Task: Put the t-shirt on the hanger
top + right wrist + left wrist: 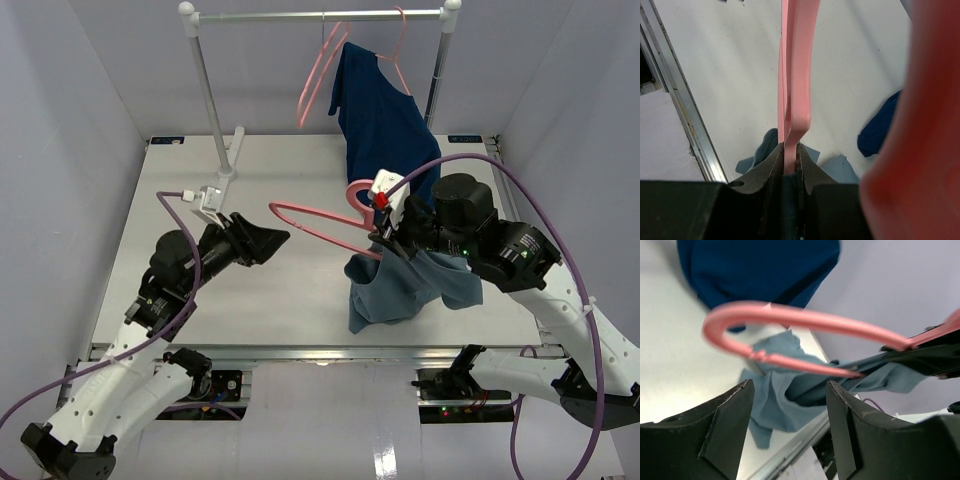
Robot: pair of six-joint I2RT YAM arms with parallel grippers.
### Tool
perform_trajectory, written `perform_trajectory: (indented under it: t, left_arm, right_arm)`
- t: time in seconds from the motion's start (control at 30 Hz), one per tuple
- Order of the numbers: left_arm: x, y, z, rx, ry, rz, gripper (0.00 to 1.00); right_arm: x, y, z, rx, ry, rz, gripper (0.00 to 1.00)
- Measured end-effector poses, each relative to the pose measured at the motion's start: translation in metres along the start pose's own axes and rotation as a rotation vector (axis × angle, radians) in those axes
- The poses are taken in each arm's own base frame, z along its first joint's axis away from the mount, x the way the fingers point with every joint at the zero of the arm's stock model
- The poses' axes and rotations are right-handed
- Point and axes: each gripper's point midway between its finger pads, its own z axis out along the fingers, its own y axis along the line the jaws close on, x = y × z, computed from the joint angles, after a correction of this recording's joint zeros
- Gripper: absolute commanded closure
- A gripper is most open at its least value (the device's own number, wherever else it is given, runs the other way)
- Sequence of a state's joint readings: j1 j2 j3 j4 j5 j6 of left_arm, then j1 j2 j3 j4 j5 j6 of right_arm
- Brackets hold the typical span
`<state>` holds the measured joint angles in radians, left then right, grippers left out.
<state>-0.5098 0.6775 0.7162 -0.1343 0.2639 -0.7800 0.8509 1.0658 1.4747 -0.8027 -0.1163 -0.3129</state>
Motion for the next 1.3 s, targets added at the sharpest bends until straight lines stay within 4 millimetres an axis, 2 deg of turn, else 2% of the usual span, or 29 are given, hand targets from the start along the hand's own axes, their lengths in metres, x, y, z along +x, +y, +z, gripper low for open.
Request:
perform_trajectory:
  t: [0.23,0.5,0.63,0.83,1.13,1.2,1.23,1.3]
  left_arm:
    - [0.039,0.027,0.010,0.005,0.049,-0.174,0.30]
    - [0.082,0.054,0.041,-0.011,0.159,-0.284,0.30]
    - [0.101,0.051,0.055,0.005,0.210,-0.296,0.30]
    - [0.134,0.029,0.068,0.048,0.288,-0.267,0.32]
    - [0.150,0.039,0.087,0.021,0.291,-0.268,0.34]
    - [0.155,0.042,0.091,0.015,0.295,-0.271,0.38]
    - [0.158,0.044,0.092,0.012,0.299,-0.273,0.43]
    - [0.162,0.047,0.096,0.004,0.302,-0.279,0.60]
  right_arm:
    - [-0.007,-0.003,0.002,0.017,-0.029,0.030,0.92]
    - [-0.014,-0.002,0.017,0.018,-0.066,0.043,0.92]
    - [-0.011,0.001,0.026,0.012,-0.058,0.048,0.92]
    - [-0.014,0.003,0.030,0.015,-0.071,0.047,0.92]
    - [-0.016,0.004,0.032,0.025,-0.084,0.053,0.92]
    - [-0.015,0.006,0.034,0.019,-0.081,0.054,0.92]
    - [-0.014,0.007,0.035,0.017,-0.080,0.055,0.92]
    - [-0.012,0.008,0.035,0.014,-0.077,0.055,0.92]
